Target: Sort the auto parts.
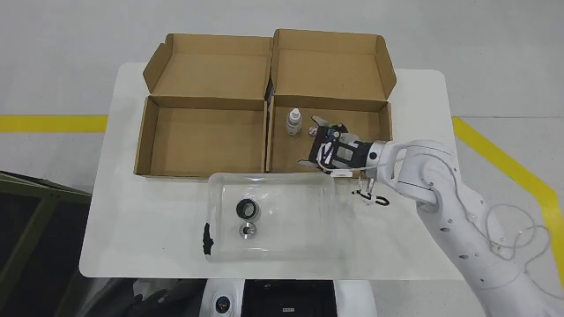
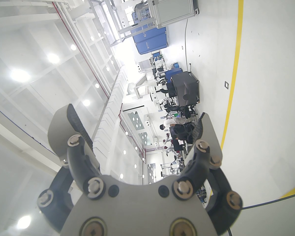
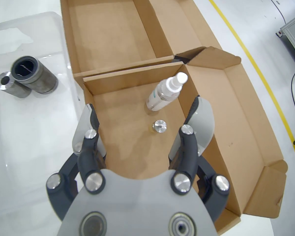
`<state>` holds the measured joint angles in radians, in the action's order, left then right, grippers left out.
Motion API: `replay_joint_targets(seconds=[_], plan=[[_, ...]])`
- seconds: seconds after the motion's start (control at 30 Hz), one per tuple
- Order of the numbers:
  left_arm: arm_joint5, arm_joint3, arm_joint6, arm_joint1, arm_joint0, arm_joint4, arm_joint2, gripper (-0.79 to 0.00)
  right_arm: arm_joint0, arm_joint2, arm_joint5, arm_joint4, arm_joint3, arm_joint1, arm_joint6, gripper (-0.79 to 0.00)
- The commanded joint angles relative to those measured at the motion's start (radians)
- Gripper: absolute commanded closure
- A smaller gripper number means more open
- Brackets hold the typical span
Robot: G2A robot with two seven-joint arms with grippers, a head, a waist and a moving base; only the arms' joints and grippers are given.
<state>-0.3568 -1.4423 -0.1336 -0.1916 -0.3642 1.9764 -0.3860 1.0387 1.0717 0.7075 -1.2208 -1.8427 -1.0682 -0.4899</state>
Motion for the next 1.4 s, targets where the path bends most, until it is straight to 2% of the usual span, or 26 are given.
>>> replay_joint_targets(seconds=[0.0,0.23,0.47,0.8,0.9,1.37], plan=[[0.0,0.0,0.0,0.0,0.0,0.0,0.0,-0.785,0.023,-0.01,0.001,-0.009,-0.033,0.001,0.01,-0.646],[0.0,0.0,0.0,0.0,0.0,0.0,0.0,-0.785,0.056,-0.082,-0.006,-0.058,-0.108,-0.007,0.06,-0.686],[0.0,0.0,0.0,0.0,0.0,0.0,0.0,-0.785,0.036,-0.201,-0.016,-0.1,-0.094,-0.03,0.087,-0.745],[0.0,0.0,0.0,0.0,0.0,0.0,0.0,-0.785,-0.021,-0.318,-0.009,-0.106,-0.042,-0.065,0.079,-0.705],[0.0,0.0,0.0,0.0,0.0,0.0,0.0,-0.785,-0.033,-0.343,-0.009,-0.105,-0.028,-0.074,0.075,-0.717],[0.0,0.0,0.0,0.0,0.0,0.0,0.0,-0.785,-0.081,-0.439,-0.021,-0.121,0.055,-0.116,0.046,-0.677]])
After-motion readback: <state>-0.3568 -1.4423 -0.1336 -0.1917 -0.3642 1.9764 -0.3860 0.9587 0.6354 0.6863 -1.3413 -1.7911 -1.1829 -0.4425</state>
